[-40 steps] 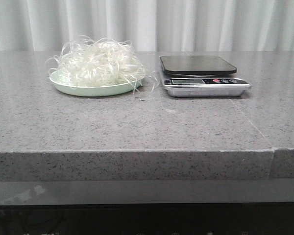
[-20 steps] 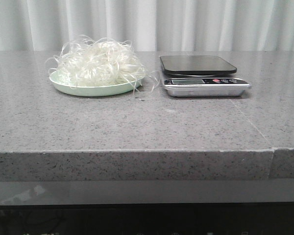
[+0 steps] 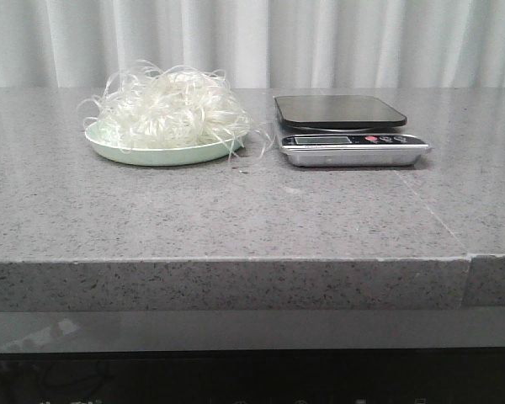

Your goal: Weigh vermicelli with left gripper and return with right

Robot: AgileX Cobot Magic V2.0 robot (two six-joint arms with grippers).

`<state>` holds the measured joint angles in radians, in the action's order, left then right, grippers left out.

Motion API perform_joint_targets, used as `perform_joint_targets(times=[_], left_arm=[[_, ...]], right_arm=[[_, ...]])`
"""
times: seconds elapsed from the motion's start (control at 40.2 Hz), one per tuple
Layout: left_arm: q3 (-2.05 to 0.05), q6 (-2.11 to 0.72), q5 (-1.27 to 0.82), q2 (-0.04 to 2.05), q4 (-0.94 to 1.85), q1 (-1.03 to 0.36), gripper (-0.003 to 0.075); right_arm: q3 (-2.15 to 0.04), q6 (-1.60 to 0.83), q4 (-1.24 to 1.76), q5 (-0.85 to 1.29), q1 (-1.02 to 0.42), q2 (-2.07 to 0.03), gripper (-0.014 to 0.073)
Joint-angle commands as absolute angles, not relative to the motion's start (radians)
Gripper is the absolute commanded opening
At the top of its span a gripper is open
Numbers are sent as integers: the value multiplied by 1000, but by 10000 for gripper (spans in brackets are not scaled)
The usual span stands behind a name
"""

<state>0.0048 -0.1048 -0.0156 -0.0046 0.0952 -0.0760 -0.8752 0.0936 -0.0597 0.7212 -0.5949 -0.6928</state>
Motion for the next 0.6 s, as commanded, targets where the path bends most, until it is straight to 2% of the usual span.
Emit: perform_joint_targets(times=[0.0, 0.224, 0.323, 0.572], left_arm=[[43, -102, 66, -26, 99, -79, 156], [43, -102, 66, -26, 99, -79, 156], [43, -102, 66, -26, 99, -79, 156], [43, -102, 66, -26, 99, -79, 156]], right_arm=[[-900, 90, -65, 652, -589, -689, 157], [-889, 90, -65, 642, -590, -682, 157], [-838, 89, -68, 603, -542, -640, 157], [-543, 89, -68, 263, -337, -413, 157]])
